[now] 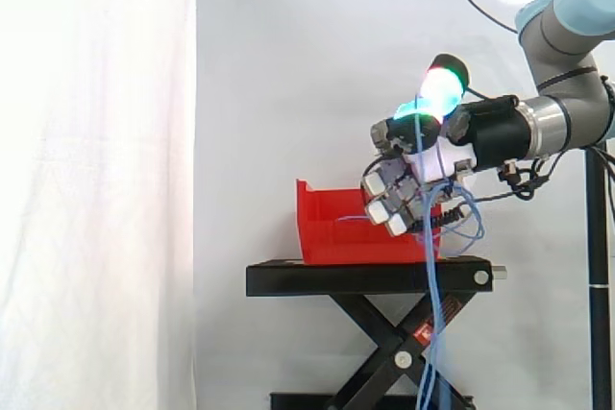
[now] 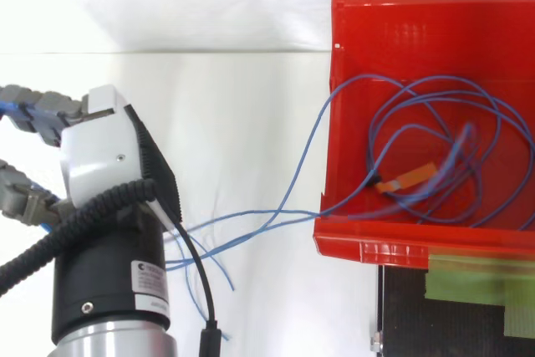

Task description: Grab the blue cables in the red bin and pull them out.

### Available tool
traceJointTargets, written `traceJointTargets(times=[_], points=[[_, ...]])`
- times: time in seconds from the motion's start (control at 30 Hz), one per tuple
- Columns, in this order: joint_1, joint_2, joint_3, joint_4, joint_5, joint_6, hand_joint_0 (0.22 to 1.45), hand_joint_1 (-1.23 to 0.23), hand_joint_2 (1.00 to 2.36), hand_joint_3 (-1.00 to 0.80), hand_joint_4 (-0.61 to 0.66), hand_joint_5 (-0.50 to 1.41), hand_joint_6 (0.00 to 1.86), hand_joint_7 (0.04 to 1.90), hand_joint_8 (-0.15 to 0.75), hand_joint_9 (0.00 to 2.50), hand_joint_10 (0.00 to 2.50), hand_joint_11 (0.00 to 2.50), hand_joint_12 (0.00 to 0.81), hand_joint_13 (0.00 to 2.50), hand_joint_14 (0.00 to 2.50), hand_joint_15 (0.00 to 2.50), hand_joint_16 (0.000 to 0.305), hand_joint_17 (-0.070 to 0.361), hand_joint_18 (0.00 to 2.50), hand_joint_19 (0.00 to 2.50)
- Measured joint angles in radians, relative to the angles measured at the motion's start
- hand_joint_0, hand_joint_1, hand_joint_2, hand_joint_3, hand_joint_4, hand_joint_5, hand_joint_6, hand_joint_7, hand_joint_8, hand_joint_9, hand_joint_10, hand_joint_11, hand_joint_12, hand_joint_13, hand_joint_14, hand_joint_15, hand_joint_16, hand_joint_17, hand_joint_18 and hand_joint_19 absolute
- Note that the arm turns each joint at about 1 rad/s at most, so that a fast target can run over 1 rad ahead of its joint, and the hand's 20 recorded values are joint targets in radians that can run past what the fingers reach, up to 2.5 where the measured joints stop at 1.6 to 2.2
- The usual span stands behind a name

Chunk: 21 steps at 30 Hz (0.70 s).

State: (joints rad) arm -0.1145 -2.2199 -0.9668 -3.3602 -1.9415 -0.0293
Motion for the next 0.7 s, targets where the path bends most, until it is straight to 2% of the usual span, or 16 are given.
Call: traceJointTargets(times=[0.13, 0.4, 0.6, 0.7], points=[[-0.002, 0.000, 0.000, 0.002, -0.010, -0.046, 0.84, -0.92, 1.00, -1.00, -0.03, 1.17, 0.21, 0.96, 0.224, 0.82, 0.01, 0.23, 0.314, 0.70, 0.01, 0.33, 0.041, 0.092, 0.61, 0.42], [-0.002, 0.000, 0.001, 0.008, -0.013, -0.067, 0.85, -0.92, 1.00, -1.00, -0.02, 1.16, 0.22, 0.96, 0.230, 0.87, 0.01, 0.30, 0.317, 0.81, 0.02, 0.44, 0.040, 0.091, 0.69, 0.47], [-0.002, 0.000, 0.001, 0.023, -0.013, -0.078, 0.85, -0.91, 1.00, -1.00, -0.02, 1.16, 0.22, 0.97, 0.224, 0.90, 0.01, 0.35, 0.314, 1.00, 0.03, 0.68, 0.041, 0.092, 0.79, 0.57], [-0.002, 0.000, 0.001, 0.027, -0.013, -0.080, 0.85, -0.91, 1.00, -1.00, -0.02, 1.16, 0.22, 0.97, 0.225, 0.92, 0.02, 0.42, 0.316, 1.13, 0.03, 0.91, 0.042, 0.094, 0.84, 0.62]])
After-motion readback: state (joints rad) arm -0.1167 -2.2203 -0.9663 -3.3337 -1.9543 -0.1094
